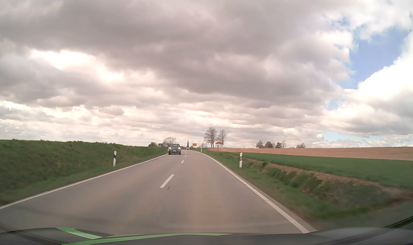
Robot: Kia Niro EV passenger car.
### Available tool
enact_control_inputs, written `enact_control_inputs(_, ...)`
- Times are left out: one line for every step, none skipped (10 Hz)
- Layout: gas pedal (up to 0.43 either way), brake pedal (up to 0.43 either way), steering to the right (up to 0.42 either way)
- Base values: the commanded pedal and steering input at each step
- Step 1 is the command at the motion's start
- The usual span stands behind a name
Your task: Follow the waypoints while adhering to traffic rules and regulations
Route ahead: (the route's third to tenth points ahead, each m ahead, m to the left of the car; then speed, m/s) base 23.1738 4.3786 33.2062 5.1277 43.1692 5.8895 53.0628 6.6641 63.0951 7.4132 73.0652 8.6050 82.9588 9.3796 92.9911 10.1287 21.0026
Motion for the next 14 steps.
enact_control_inputs(0.0, 0.0, -0.004)
enact_control_inputs(0.0, 0.0, -0.004)
enact_control_inputs(0.0, 0.0, -0.004)
enact_control_inputs(0.0, 0.0, -0.004)
enact_control_inputs(0.0, 0.0, -0.005)
enact_control_inputs(0.0, 0.0, -0.005)
enact_control_inputs(0.0, 0.0, -0.005)
enact_control_inputs(0.0, 0.0, -0.005)
enact_control_inputs(0.0, 0.0, -0.005)
enact_control_inputs(0.0, 0.0, -0.005)
enact_control_inputs(0.0, 0.0, -0.006)
enact_control_inputs(0.0, 0.0, -0.006)
enact_control_inputs(0.0, 0.0, -0.006)
enact_control_inputs(0.0, 0.0, -0.007)
